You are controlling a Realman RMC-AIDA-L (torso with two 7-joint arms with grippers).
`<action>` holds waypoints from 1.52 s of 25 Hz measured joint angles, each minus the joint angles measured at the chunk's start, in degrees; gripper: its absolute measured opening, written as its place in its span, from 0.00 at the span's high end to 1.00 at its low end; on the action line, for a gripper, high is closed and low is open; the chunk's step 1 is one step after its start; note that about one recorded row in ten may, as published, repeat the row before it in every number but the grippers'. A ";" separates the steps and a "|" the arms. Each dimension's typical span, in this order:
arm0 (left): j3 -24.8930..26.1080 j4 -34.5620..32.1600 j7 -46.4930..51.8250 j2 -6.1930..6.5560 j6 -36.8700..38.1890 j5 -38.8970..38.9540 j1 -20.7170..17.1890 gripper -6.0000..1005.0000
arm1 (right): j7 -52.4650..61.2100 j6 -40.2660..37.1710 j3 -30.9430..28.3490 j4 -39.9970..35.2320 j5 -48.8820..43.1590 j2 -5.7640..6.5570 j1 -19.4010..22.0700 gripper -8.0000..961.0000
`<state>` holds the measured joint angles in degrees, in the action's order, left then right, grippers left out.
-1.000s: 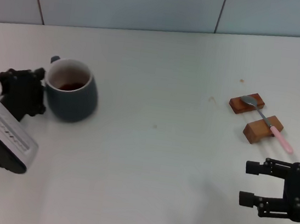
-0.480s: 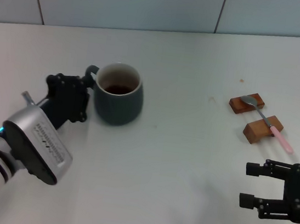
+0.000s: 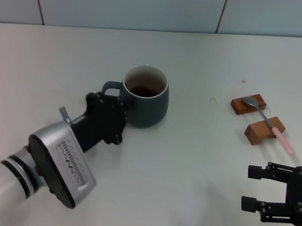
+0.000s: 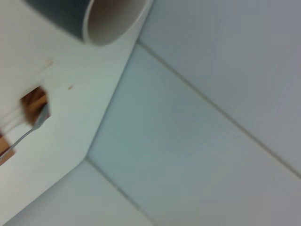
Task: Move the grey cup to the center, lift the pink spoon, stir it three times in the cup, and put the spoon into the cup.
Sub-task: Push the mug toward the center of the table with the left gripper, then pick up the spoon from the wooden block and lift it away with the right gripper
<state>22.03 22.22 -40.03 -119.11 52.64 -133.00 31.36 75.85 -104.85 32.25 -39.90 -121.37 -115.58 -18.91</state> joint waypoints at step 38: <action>2.05 -23.54 68.96 0.92 19.95 -21.68 3.33 0.28 | 34.49 16.57 -32.96 27.01 13.22 0.32 8.57 0.15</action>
<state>24.09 -1.32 28.93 -118.19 72.59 -154.68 34.69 110.34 -88.28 -0.70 -12.89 -108.15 -115.26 -10.34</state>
